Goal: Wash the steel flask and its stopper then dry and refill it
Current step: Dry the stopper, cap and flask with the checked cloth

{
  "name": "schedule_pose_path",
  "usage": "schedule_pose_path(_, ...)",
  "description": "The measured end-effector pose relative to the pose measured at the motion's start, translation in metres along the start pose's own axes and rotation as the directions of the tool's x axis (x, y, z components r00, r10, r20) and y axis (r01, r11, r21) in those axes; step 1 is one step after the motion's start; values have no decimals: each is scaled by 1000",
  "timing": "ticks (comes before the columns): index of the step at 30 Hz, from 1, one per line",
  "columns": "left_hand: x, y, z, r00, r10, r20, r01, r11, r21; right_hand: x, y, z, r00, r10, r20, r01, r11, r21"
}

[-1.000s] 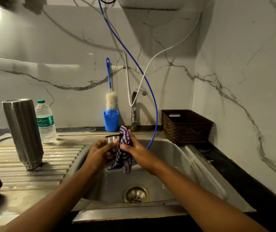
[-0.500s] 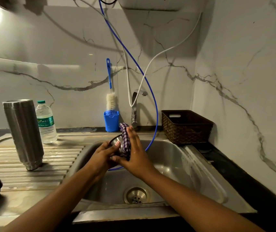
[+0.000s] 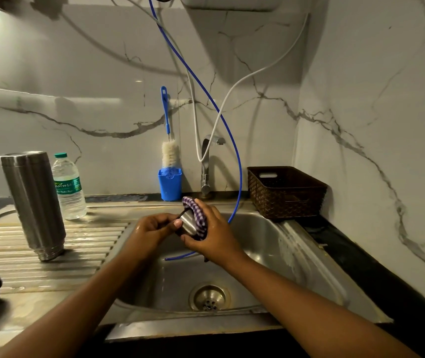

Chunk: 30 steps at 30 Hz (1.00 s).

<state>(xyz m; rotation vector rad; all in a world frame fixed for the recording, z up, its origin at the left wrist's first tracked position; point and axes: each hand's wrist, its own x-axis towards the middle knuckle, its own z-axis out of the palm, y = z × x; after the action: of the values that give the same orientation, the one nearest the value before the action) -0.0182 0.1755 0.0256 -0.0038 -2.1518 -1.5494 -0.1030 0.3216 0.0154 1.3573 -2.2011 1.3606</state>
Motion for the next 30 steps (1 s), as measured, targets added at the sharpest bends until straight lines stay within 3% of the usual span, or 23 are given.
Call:
schedule_pose_path(1, 0, -1, 0, 1000, 2, 7, -1, 1000, -5, -1, 0, 2, 996, -87, 37, 91, 985, -144)
schedule_pose_path(3, -1, -2, 2, 1000, 3, -6, -3, 1000, -7, 0, 2, 10, 951, -300, 80, 302, 834, -461)
schedule_pose_path(5, -1, -2, 6, 1000, -3, -19, 1, 998, -62, 1, 0, 13, 944, -313, 103, 320, 798, -511)
schedule_pose_path(8, 0, -9, 5, 999, 42, -6, -42, 987, -153, 3, -5, 4, 995, -24, 98, 37, 990, -133)
schedule_pose_path(9, 0, -12, 4, 998, 56, 9, -54, 984, -168, 5, -3, -2, 986, 100, 130, -105, 994, 32)
schedule_pose_path(11, 1, -15, 3, 998, 58, 35, -50, 980, -194, 5, -3, -15, 923, 270, 273, -355, 872, 338)
schedule_pose_path(13, 2, -16, 1, 998, 61, 27, -54, 978, -202, 3, -6, -17, 879, 324, 350, -460, 770, 443)
schedule_pose_path(14, 3, -16, 1, 998, 61, 14, -56, 976, -209, 2, -8, -14, 894, 328, 305, -426, 834, 350)
schedule_pose_path(16, 3, -16, 0, 998, 64, 2, -62, 977, -205, -3, -12, -1, 962, 210, 176, -203, 978, -57)
schedule_pose_path(18, 3, -18, 2, 998, 60, 2, -59, 984, -166, -11, -15, 14, 990, -2, 139, 66, 885, -460)
schedule_pose_path(20, 3, -19, 4, 999, 44, -10, -45, 985, -166, -11, -14, 18, 989, -68, 134, 130, 832, -539)
schedule_pose_path(21, 3, -18, 4, 998, 59, 0, -58, 977, -203, -8, -15, 16, 992, -35, 122, 87, 888, -452)
schedule_pose_path(23, 4, -17, 2, 998, 63, 27, -53, 963, -264, 0, -15, 2, 976, 181, 125, -181, 983, -8)
schedule_pose_path(25, 4, -18, -3, 996, 35, 78, -12, 958, -286, 1, -12, -10, 882, 364, 299, -462, 792, 399)
schedule_pose_path(26, 4, -20, -5, 994, 25, 107, 4, 965, -264, 1, -8, -12, 854, 388, 346, -515, 725, 458)
schedule_pose_path(27, 4, -20, -6, 991, 21, 131, 10, 973, -231, 1, -5, -11, 854, 393, 342, -516, 729, 451)
schedule_pose_path(30, 4, -17, -2, 991, 22, 134, 0, 986, -165, 1, -3, -8, 934, 324, 150, -350, 912, 215)
